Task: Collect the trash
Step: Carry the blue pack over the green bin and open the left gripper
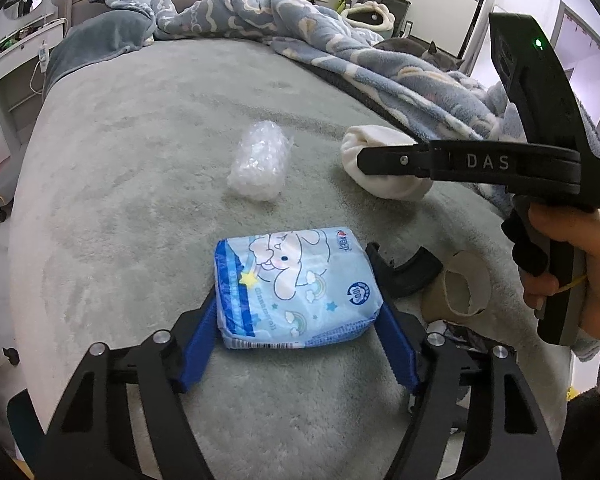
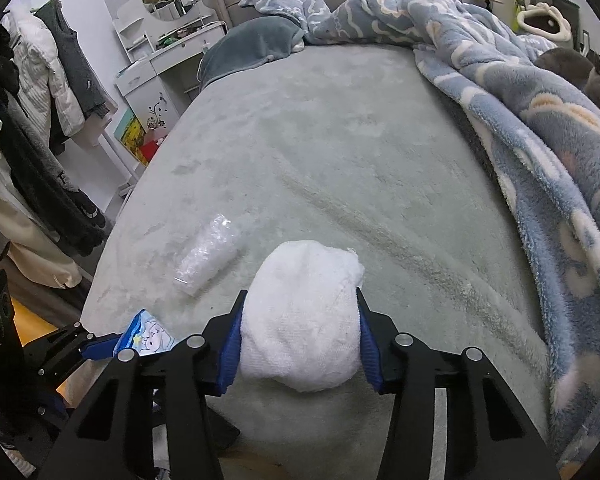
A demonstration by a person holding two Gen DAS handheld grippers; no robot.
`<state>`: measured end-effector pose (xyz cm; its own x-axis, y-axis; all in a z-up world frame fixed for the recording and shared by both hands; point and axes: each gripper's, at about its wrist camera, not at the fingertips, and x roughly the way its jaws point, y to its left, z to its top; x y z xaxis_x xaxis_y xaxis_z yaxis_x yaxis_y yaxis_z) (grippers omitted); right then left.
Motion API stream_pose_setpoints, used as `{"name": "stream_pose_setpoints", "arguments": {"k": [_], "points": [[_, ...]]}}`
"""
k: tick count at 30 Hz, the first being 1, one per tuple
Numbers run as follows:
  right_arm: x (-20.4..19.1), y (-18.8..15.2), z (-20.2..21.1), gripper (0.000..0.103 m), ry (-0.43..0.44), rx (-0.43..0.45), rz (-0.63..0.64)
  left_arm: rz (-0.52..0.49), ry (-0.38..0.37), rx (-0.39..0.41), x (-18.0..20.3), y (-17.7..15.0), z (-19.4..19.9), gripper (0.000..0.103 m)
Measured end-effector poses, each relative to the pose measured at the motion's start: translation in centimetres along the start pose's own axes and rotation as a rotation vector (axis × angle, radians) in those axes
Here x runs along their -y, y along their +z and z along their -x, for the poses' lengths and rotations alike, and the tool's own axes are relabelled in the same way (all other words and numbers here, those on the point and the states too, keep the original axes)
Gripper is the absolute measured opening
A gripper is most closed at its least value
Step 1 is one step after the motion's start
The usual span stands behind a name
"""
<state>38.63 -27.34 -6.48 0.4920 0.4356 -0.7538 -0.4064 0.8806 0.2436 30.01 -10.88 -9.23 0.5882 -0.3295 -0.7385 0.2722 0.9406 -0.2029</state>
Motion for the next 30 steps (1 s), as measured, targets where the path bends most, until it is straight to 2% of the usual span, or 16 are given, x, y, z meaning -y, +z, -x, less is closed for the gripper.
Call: {"name": "stream_pose_setpoints", "arguments": {"k": [4, 14, 30], "points": [[-0.6, 0.3, 0.8, 0.050, -0.002, 0.016, 0.004, 0.013, 0.004, 0.022, -0.6, 0.0, 0.9, 0.070], [-2.8, -0.1, 1.9, 0.050, 0.006, 0.036, 0.006, 0.074, 0.029, 0.074, -2.4, -0.6, 4.3, 0.067], [-9.0, -3.0, 4.2, 0.050, 0.051, 0.063, 0.026, 0.140, 0.133, 0.079, -5.9, -5.2, 10.2, 0.067]]}}
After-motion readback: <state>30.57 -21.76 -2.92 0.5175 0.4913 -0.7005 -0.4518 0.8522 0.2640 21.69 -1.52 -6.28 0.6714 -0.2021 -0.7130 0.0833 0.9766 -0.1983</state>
